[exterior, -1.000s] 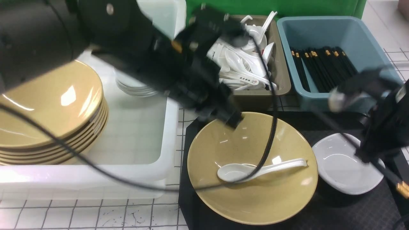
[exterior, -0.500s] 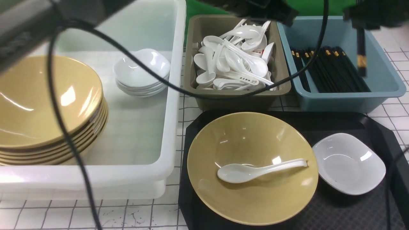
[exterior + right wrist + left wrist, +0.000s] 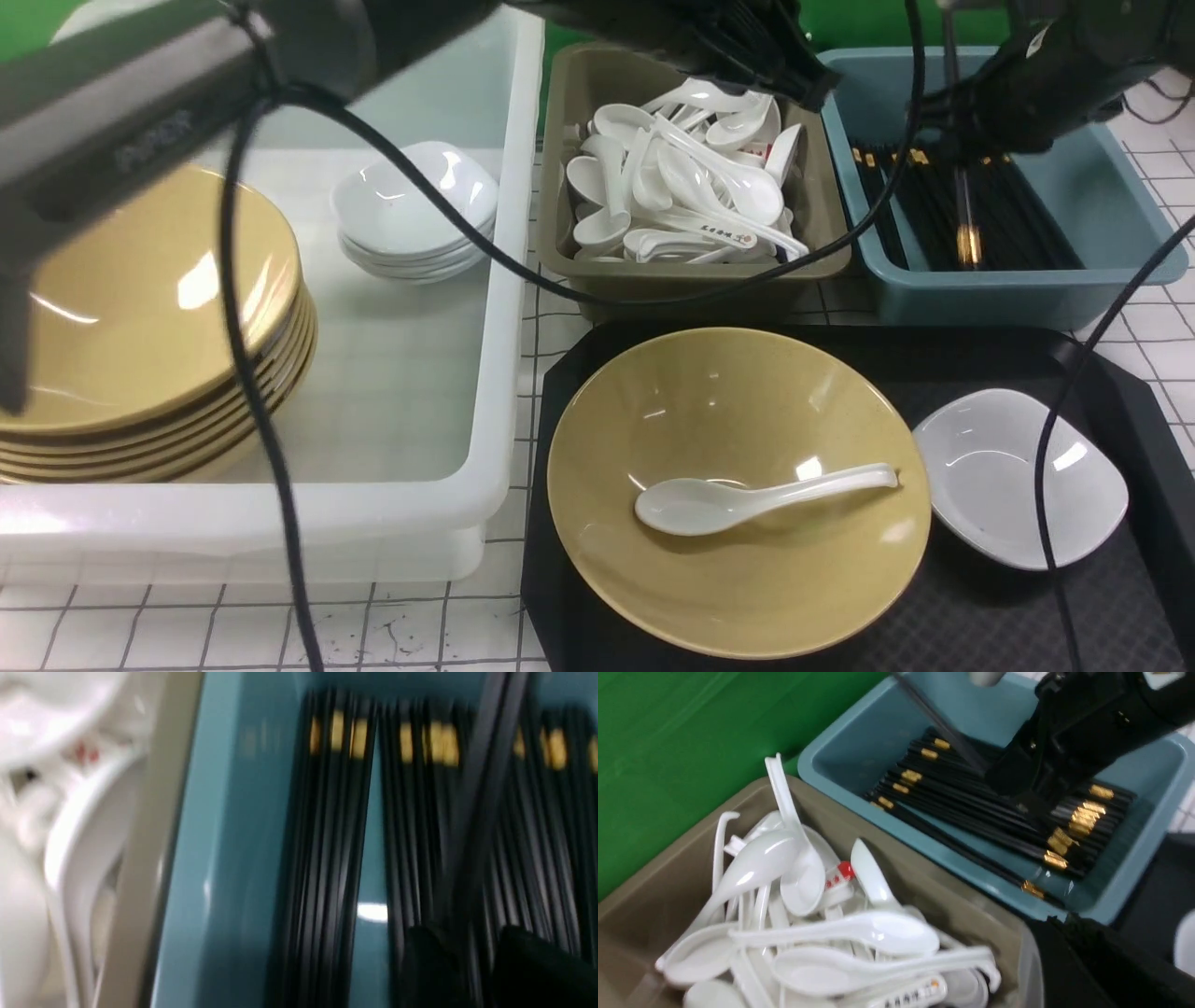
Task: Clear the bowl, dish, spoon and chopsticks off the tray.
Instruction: Use the right arm to put the chopsticks into the small storage box on the right, then use the right arm to grab the soup spoon in the middle
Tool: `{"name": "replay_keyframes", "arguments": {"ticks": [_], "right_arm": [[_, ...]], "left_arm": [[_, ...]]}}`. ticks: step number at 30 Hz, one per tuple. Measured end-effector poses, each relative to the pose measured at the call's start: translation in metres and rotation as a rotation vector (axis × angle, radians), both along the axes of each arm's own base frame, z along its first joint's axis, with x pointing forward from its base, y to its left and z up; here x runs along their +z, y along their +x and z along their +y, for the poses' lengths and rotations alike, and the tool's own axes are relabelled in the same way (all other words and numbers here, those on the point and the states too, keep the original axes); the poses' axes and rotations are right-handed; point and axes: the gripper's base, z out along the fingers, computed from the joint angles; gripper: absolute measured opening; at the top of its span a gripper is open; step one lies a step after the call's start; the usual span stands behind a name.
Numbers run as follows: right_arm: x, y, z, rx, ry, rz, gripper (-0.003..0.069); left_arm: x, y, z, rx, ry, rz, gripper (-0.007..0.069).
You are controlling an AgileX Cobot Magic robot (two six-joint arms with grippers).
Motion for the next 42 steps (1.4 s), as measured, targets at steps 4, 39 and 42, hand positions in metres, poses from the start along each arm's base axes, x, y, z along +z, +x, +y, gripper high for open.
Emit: {"name": "replay_keyframes", "arguments": {"ticks": [4, 39, 42], "right_arm": [[0.027, -0.017, 0.002, 0.085, -0.049, 0.091, 0.0410], [-0.029, -0.187, 0.179, 1.331, -0.526, 0.483, 0.0464], [-0.045, -0.182, 0.181, 1.357, -0.552, 0.524, 0.0460]], "left_arm": [[0.033, -0.031, 0.023, -0.022, 0.090, 0.014, -0.0006], [-0.057, -0.210, 0.156, 0.092, -0.010, 0.314, -0.0006], [-0.053, -0.206, 0.154, 0.109, -0.066, 0.287, -0.0006]]}}
